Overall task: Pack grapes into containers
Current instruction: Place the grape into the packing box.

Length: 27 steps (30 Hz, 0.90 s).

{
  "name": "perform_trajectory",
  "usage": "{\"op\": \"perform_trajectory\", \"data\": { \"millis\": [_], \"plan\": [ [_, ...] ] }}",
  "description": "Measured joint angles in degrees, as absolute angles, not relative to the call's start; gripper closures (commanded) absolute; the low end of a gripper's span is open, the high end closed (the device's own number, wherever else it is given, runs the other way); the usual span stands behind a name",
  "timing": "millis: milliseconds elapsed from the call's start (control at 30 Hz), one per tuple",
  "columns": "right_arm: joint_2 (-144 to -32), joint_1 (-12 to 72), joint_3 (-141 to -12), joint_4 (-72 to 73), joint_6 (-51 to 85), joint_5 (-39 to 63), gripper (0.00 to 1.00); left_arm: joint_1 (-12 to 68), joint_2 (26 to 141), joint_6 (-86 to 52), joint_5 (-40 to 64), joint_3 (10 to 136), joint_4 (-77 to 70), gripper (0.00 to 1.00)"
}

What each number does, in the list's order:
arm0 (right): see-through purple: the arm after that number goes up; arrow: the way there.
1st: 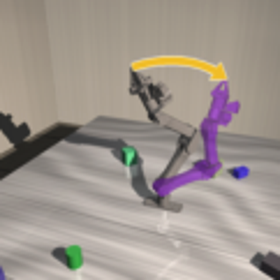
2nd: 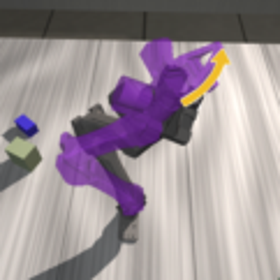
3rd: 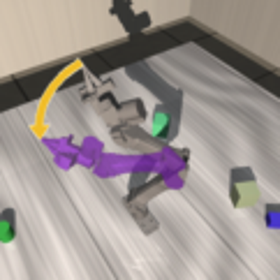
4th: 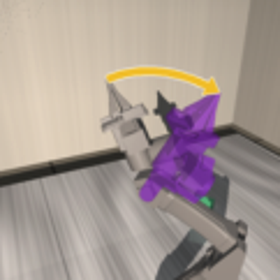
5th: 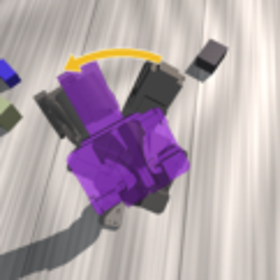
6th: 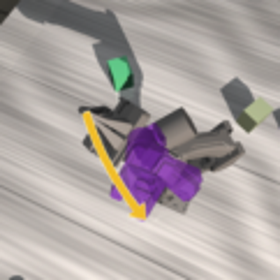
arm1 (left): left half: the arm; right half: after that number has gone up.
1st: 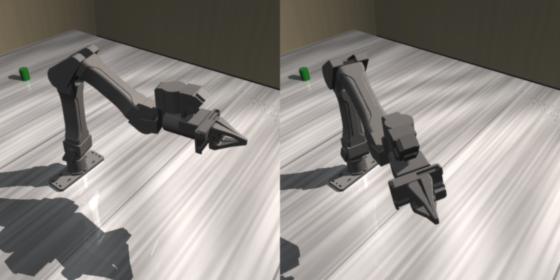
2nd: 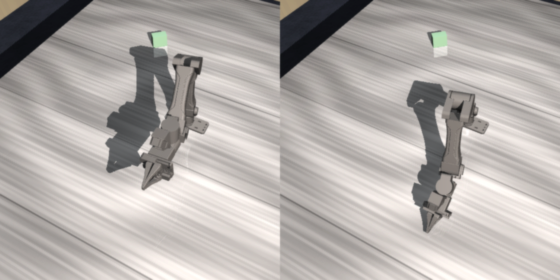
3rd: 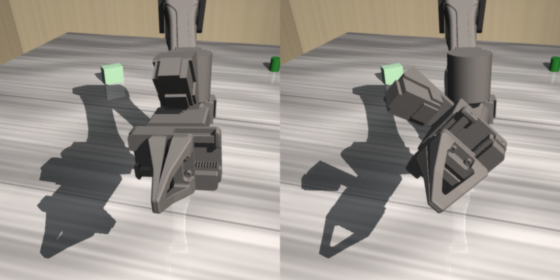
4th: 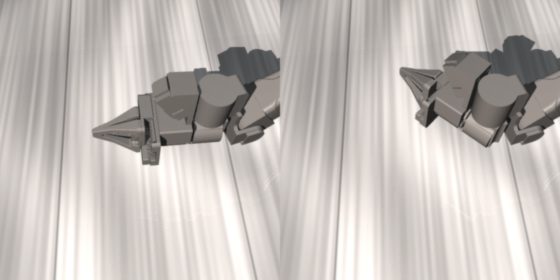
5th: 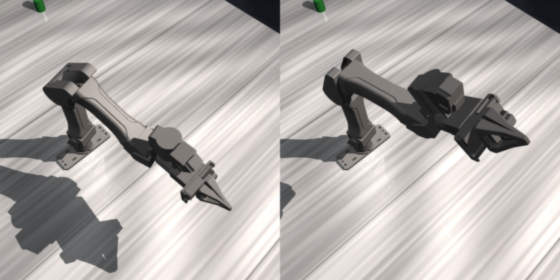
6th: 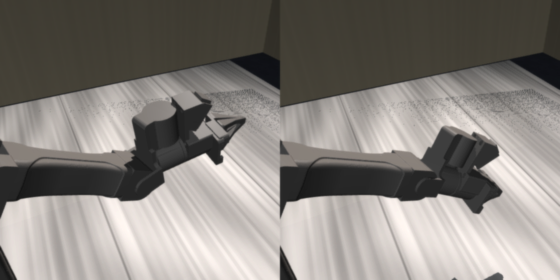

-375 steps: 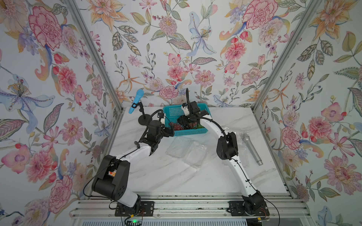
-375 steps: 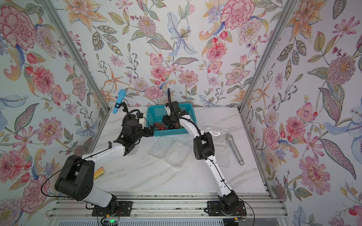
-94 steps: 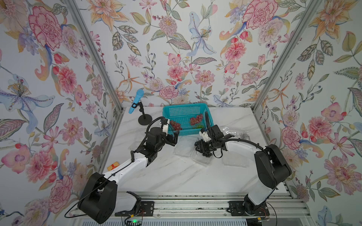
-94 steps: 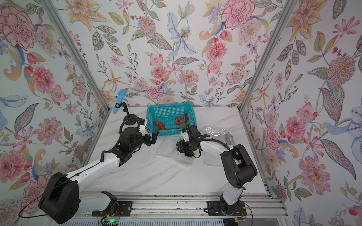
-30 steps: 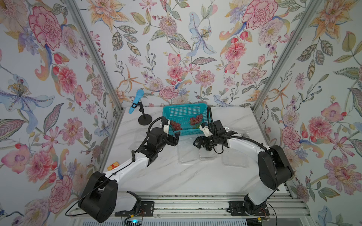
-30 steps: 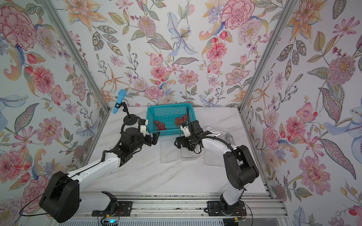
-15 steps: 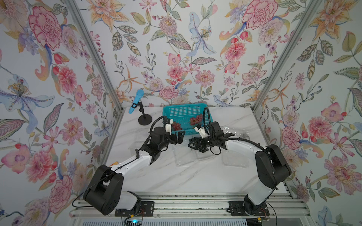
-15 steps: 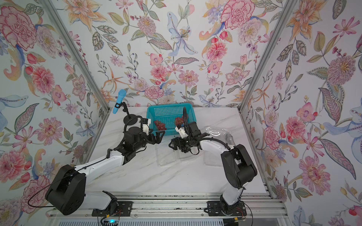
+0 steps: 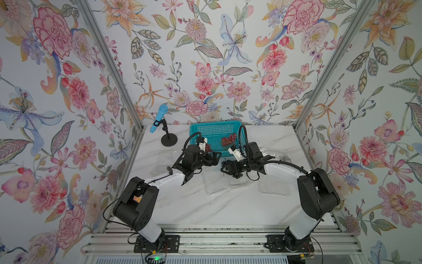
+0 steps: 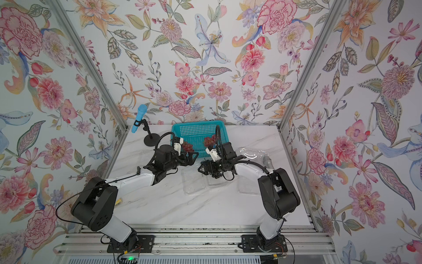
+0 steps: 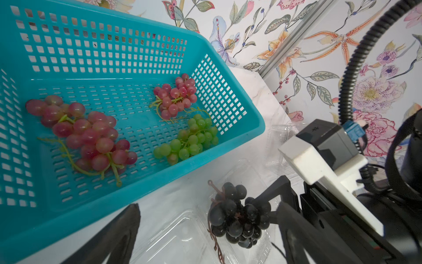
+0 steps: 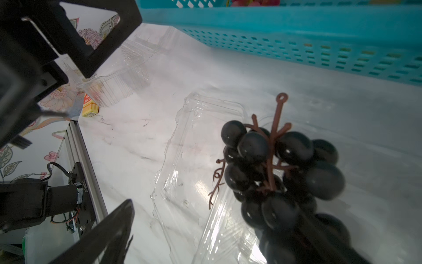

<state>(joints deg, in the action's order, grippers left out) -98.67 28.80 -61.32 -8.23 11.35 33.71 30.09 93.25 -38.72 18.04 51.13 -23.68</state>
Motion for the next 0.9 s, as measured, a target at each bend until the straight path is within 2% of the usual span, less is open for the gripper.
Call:
{"op": "perform_trajectory", "data": {
  "millis": [267,767,900],
  "plan": [
    [-97.14,29.34,-59.37,-6.68,9.17,36.64,0.00,30.09,96.60,-41.63,21.08,52.38,-23.73,0.29],
    [-92.75,31.94,-56.21,-2.61,4.99,35.38,0.00,30.00,99.13,-42.09,26.96,54.63,-24.29,0.26],
    [-92.75,33.10,-56.21,-2.70,3.38,33.91,0.00,29.26,99.13,-42.74,28.64,54.63,-24.69,0.32]
  ]
}}
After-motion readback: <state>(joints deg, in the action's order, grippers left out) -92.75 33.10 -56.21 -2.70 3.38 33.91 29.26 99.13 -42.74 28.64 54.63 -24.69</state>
